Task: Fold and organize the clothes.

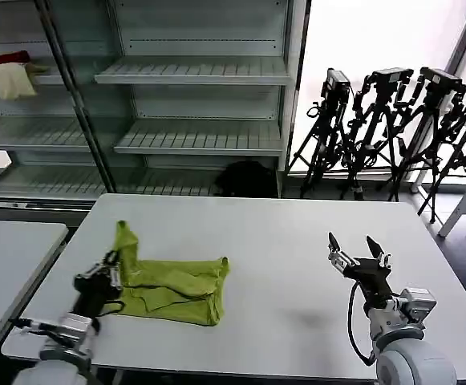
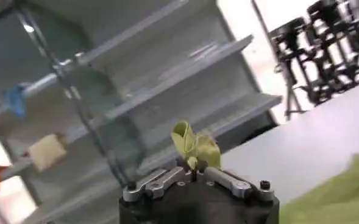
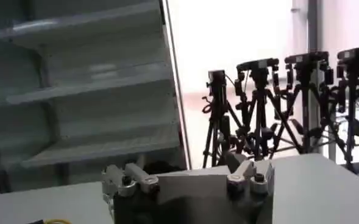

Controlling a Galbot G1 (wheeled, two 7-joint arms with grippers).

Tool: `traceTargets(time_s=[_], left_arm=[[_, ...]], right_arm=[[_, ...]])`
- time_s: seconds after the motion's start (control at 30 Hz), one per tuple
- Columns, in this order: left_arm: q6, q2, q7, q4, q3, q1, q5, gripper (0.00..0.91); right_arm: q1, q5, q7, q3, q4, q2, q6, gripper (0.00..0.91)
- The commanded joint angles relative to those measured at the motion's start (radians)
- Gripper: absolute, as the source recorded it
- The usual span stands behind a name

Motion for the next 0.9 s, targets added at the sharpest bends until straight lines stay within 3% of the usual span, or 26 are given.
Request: traceTargets(time_s=[0.03, 0.3, 0.77, 0.8, 0.83, 0.9], left_arm=[[0.087, -0.063, -0.040, -0.036, 0.357, -0.043, 0.010, 0.000], [0.149, -0.068, -0.093, 0.053, 0.394, -0.124, -0.084, 0.000], [0.160, -0.126, -0.127, 0.244, 0.439, -0.195, -0.071, 0.030], [0.160, -0.127, -0.131, 0.252, 0.438, -0.196, -0.067, 0.645], [0.160, -0.126, -0.126, 0.262, 0.437, -0.194, -0.063, 0.907], [0.160, -0.123, -0.120, 0.267, 0.438, -0.189, -0.060, 0.907]], right_arm=[[0.001, -0.008, -0.003, 0.003, -0.013, -0.001, 0.001, 0.907], [0.015, -0.032, -0.005, -0.019, -0.032, 0.005, 0.001, 0.907], [0.023, -0.063, -0.014, -0.027, -0.060, 0.010, 0.005, 0.907], [0.022, -0.063, -0.016, -0.025, -0.061, 0.011, 0.005, 0.907], [0.021, -0.063, -0.017, -0.023, -0.062, 0.010, 0.004, 0.907], [0.019, -0.063, -0.020, -0.021, -0.064, 0.010, 0.006, 0.907]])
